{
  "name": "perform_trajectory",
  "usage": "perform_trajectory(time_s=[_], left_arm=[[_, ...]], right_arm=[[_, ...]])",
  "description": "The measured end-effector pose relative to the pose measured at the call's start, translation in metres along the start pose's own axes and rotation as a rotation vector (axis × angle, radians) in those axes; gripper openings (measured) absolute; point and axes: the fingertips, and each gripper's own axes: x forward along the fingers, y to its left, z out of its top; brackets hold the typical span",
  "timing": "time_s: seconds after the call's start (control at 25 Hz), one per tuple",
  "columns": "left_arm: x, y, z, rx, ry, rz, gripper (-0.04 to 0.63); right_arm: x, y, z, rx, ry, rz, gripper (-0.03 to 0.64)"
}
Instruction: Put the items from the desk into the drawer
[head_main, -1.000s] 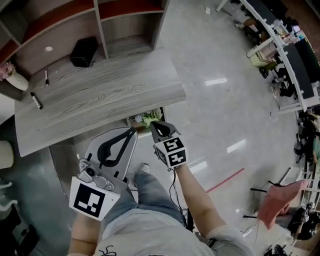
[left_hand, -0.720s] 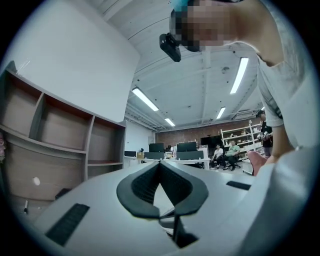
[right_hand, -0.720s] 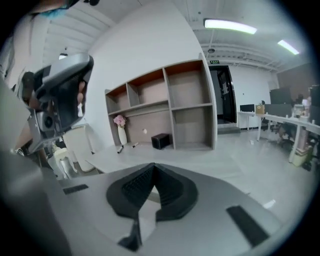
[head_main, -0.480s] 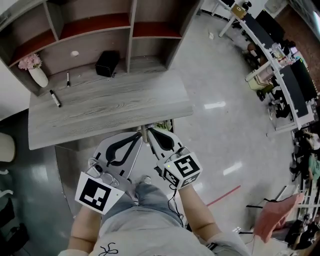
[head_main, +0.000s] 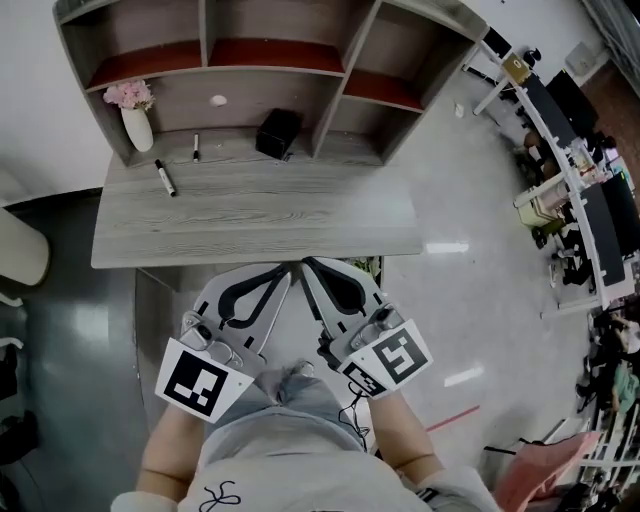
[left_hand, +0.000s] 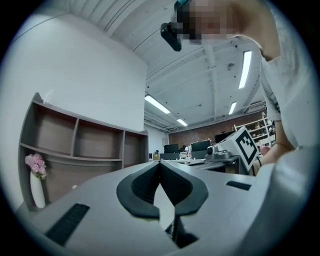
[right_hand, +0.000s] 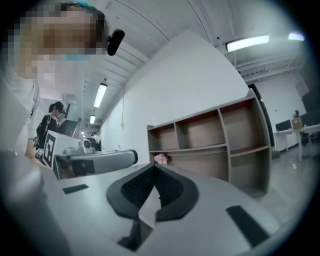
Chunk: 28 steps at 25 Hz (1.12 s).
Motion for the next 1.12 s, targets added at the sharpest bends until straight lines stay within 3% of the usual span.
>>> perform_trajectory(time_s=[0.4,0.68,1.12], left_arm=[[-0.074,0.071,0.005,0.088,0.012,0.122,0.009],[-0.135,0.119,0.012,0.073,0.009,0.193,0.009],[-0.177,0.179,0.005,0.030,0.009,0.287,0.009]], right_arm=[[0.080,0.077,0.020,-0.012,-0.065,0.186,0.008],[0.131,0.136,0.024,-0.008,-0.079,0.273,0.008],[0.190,0.171,0.009,-0.010,-0.018,0.345,0.008]])
